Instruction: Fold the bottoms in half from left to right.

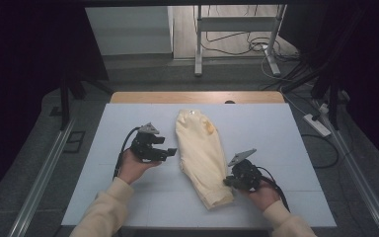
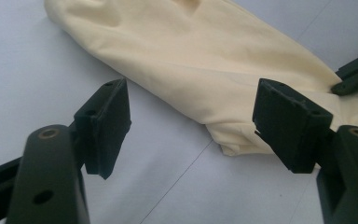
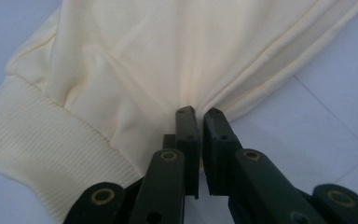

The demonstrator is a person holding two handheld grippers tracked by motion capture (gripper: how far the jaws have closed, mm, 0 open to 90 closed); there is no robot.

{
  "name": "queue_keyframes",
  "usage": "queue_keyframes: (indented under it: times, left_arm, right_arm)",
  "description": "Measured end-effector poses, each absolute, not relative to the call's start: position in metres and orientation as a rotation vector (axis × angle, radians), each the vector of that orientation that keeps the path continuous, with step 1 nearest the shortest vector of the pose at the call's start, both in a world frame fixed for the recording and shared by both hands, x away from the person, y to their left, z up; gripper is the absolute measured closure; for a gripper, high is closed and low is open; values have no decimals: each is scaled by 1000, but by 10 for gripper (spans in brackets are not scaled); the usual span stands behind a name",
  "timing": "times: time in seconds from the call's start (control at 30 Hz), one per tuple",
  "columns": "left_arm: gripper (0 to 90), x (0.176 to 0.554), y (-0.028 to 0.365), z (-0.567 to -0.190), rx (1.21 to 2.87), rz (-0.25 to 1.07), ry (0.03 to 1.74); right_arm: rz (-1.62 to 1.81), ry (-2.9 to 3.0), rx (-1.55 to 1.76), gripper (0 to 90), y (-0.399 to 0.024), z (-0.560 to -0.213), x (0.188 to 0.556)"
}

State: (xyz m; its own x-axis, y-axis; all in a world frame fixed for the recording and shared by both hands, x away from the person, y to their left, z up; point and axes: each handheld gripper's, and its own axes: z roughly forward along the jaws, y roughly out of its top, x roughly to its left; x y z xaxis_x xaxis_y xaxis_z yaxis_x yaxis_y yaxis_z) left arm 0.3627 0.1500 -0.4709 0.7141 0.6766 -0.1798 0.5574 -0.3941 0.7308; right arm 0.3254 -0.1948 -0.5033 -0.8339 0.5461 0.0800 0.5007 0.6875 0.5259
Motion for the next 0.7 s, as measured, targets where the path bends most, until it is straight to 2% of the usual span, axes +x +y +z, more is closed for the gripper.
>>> queue_keyframes:
  times: [0.7]
  left_arm:
    - [277,362,149,-470,2100,187,934]
  right_arm:
    - [899,2885,768,850,-168,-503,301]
